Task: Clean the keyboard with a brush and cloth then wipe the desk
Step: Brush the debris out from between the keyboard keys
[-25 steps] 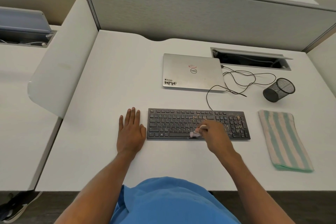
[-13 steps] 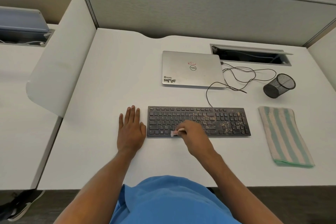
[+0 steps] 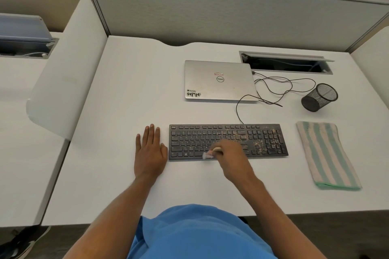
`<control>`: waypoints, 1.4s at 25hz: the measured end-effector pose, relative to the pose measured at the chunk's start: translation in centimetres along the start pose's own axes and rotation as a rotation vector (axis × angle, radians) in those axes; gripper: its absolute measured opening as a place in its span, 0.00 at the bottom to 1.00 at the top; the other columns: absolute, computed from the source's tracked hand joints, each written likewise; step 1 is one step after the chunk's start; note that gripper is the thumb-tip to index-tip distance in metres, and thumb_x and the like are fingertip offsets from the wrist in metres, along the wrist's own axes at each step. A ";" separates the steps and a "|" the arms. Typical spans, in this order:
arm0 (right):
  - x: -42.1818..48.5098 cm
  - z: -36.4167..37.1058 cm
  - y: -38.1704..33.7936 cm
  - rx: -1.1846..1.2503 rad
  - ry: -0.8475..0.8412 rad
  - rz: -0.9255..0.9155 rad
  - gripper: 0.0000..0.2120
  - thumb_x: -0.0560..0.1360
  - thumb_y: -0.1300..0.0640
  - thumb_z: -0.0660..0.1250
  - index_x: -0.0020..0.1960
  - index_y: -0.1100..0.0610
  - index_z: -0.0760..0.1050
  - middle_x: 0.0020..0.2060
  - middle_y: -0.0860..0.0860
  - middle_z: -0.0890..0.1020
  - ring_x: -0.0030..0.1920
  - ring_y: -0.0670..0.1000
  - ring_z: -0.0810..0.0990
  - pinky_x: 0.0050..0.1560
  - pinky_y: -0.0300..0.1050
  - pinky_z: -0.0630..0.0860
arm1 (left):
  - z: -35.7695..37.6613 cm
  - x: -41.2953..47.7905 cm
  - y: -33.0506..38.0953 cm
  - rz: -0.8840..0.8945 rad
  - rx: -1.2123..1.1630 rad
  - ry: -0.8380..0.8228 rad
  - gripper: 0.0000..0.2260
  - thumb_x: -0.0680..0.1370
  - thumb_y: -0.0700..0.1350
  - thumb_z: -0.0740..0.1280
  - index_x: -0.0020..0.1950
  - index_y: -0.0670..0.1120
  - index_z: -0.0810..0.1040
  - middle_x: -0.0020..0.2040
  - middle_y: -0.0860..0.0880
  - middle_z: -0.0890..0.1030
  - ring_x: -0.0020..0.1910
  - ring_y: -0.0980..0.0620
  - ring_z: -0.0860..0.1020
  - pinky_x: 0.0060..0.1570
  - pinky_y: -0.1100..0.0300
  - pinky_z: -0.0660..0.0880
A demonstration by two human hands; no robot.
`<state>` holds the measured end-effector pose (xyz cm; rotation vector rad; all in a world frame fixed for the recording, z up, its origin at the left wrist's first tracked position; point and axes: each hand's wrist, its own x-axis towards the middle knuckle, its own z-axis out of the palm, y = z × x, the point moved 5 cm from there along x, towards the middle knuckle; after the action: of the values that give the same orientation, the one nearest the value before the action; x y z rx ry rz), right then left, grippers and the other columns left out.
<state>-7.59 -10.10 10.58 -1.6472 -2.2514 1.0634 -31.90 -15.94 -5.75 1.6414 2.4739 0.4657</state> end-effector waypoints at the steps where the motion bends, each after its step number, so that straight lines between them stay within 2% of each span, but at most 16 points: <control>1: 0.1 0.9 -0.2 -0.025 -0.036 -0.015 0.07 0.79 0.60 0.68 0.46 0.59 0.84 0.41 0.46 0.81 0.41 0.44 0.78 0.44 0.39 0.72 | 0.0 0.0 0.0 0.001 -0.001 0.001 0.30 0.82 0.50 0.51 0.84 0.42 0.62 0.86 0.44 0.58 0.86 0.48 0.53 0.84 0.45 0.45; 3: 0.4 1.5 0.3 -0.075 -0.070 0.004 0.07 0.79 0.58 0.69 0.48 0.60 0.84 0.47 0.53 0.83 0.46 0.51 0.80 0.47 0.43 0.74 | 0.0 -0.1 0.1 0.003 -0.001 0.001 0.30 0.82 0.50 0.50 0.84 0.43 0.62 0.86 0.44 0.58 0.86 0.48 0.53 0.84 0.44 0.45; 6: 0.2 -0.1 2.1 -0.087 -0.043 0.081 0.08 0.80 0.60 0.67 0.50 0.62 0.84 0.44 0.52 0.81 0.42 0.49 0.77 0.40 0.38 0.69 | 0.1 -0.1 0.0 0.004 -0.006 -0.001 0.30 0.82 0.50 0.51 0.84 0.43 0.61 0.86 0.44 0.58 0.86 0.48 0.53 0.84 0.44 0.46; 8: 0.1 -1.6 3.5 -0.097 -0.008 0.149 0.08 0.81 0.63 0.65 0.50 0.63 0.83 0.43 0.51 0.80 0.43 0.49 0.77 0.39 0.39 0.67 | 0.1 -0.1 0.0 0.006 -0.004 0.002 0.30 0.82 0.50 0.51 0.84 0.43 0.62 0.86 0.44 0.58 0.86 0.48 0.53 0.84 0.44 0.47; 10: 0.3 -2.3 4.0 -0.101 -0.023 0.195 0.09 0.81 0.64 0.63 0.48 0.65 0.81 0.43 0.54 0.81 0.42 0.50 0.78 0.35 0.38 0.65 | 0.1 0.0 0.0 0.010 -0.004 0.010 0.30 0.82 0.50 0.51 0.84 0.42 0.62 0.85 0.43 0.59 0.85 0.47 0.54 0.84 0.43 0.47; 12: 0.7 -2.1 3.2 -0.067 -0.028 0.182 0.10 0.81 0.64 0.63 0.47 0.68 0.81 0.43 0.55 0.84 0.34 0.43 0.75 0.30 0.32 0.65 | 0.1 0.0 -0.1 0.012 -0.003 0.013 0.30 0.82 0.50 0.51 0.84 0.42 0.62 0.85 0.43 0.59 0.85 0.47 0.54 0.84 0.43 0.47; 14: 0.9 -1.1 1.5 -0.042 -0.017 0.107 0.09 0.81 0.62 0.65 0.48 0.65 0.83 0.39 0.48 0.83 0.34 0.37 0.74 0.32 0.27 0.67 | 0.2 0.0 -0.1 0.015 -0.003 0.016 0.30 0.82 0.50 0.51 0.84 0.42 0.63 0.85 0.43 0.59 0.85 0.47 0.55 0.84 0.43 0.48; 16: 0.9 0.4 0.1 -0.044 -0.067 0.034 0.08 0.80 0.60 0.67 0.48 0.61 0.84 0.39 0.46 0.81 0.37 0.39 0.76 0.37 0.32 0.70 | 0.2 -0.1 -0.1 0.013 -0.002 0.015 0.30 0.82 0.50 0.51 0.84 0.42 0.63 0.85 0.43 0.59 0.85 0.47 0.55 0.84 0.43 0.48; 18: 0.8 1.4 -0.1 -0.065 -0.110 0.018 0.06 0.79 0.59 0.69 0.48 0.59 0.85 0.44 0.50 0.83 0.42 0.47 0.80 0.44 0.43 0.76 | 0.1 0.0 -0.1 0.009 0.000 0.008 0.30 0.83 0.50 0.51 0.84 0.42 0.62 0.85 0.44 0.59 0.85 0.47 0.54 0.84 0.44 0.47; 19: 0.9 1.3 0.2 -0.065 -0.102 0.032 0.06 0.79 0.59 0.69 0.49 0.59 0.85 0.45 0.51 0.83 0.43 0.48 0.80 0.45 0.43 0.77 | 0.1 0.0 0.0 0.008 0.007 0.002 0.30 0.83 0.50 0.51 0.84 0.42 0.62 0.85 0.44 0.59 0.85 0.48 0.54 0.84 0.44 0.47; 21: 0.9 0.4 1.8 -0.070 -0.079 0.077 0.07 0.80 0.61 0.67 0.49 0.60 0.83 0.39 0.48 0.79 0.39 0.42 0.77 0.37 0.31 0.71 | 0.1 0.0 0.0 0.009 0.013 0.003 0.30 0.83 0.50 0.51 0.84 0.42 0.62 0.85 0.44 0.59 0.85 0.47 0.54 0.84 0.43 0.47; 22: 0.7 -0.1 2.8 -0.083 -0.081 0.125 0.07 0.81 0.63 0.66 0.48 0.62 0.83 0.35 0.46 0.77 0.35 0.40 0.74 0.32 0.29 0.67 | 0.1 0.0 0.0 0.010 0.012 0.008 0.30 0.83 0.50 0.51 0.84 0.42 0.63 0.85 0.44 0.59 0.85 0.47 0.54 0.84 0.43 0.48; 25: 0.5 -1.6 5.2 -0.102 -0.046 0.244 0.08 0.80 0.64 0.65 0.45 0.64 0.82 0.33 0.50 0.77 0.34 0.47 0.74 0.29 0.35 0.62 | 0.2 0.0 -0.1 0.009 0.016 0.005 0.30 0.83 0.50 0.51 0.84 0.42 0.62 0.85 0.44 0.59 0.85 0.47 0.54 0.84 0.43 0.48; 28: 0.4 -2.3 4.0 -0.052 0.038 0.143 0.10 0.80 0.59 0.67 0.43 0.60 0.83 0.33 0.45 0.79 0.35 0.45 0.76 0.35 0.36 0.67 | 0.2 0.0 0.0 0.006 0.008 0.006 0.30 0.82 0.50 0.51 0.84 0.42 0.63 0.85 0.44 0.59 0.85 0.47 0.54 0.84 0.43 0.48; 31: 1.1 -1.7 0.7 0.027 0.056 0.030 0.09 0.80 0.59 0.68 0.43 0.58 0.84 0.36 0.43 0.81 0.38 0.42 0.78 0.40 0.38 0.72 | 0.1 0.0 0.0 0.008 0.001 0.011 0.30 0.82 0.50 0.51 0.84 0.42 0.63 0.85 0.44 0.59 0.85 0.47 0.55 0.84 0.44 0.47; 35: 2.6 0.9 -1.5 -0.007 -0.089 -0.030 0.09 0.80 0.60 0.67 0.45 0.60 0.85 0.40 0.48 0.84 0.38 0.44 0.79 0.38 0.33 0.70 | 0.0 -0.1 0.0 0.005 0.001 0.006 0.30 0.82 0.50 0.51 0.84 0.42 0.62 0.85 0.44 0.59 0.85 0.47 0.54 0.84 0.44 0.46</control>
<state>-10.21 -8.41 10.16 -1.5943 -2.3298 1.1442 -31.85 -16.00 -5.77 1.6497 2.4751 0.4715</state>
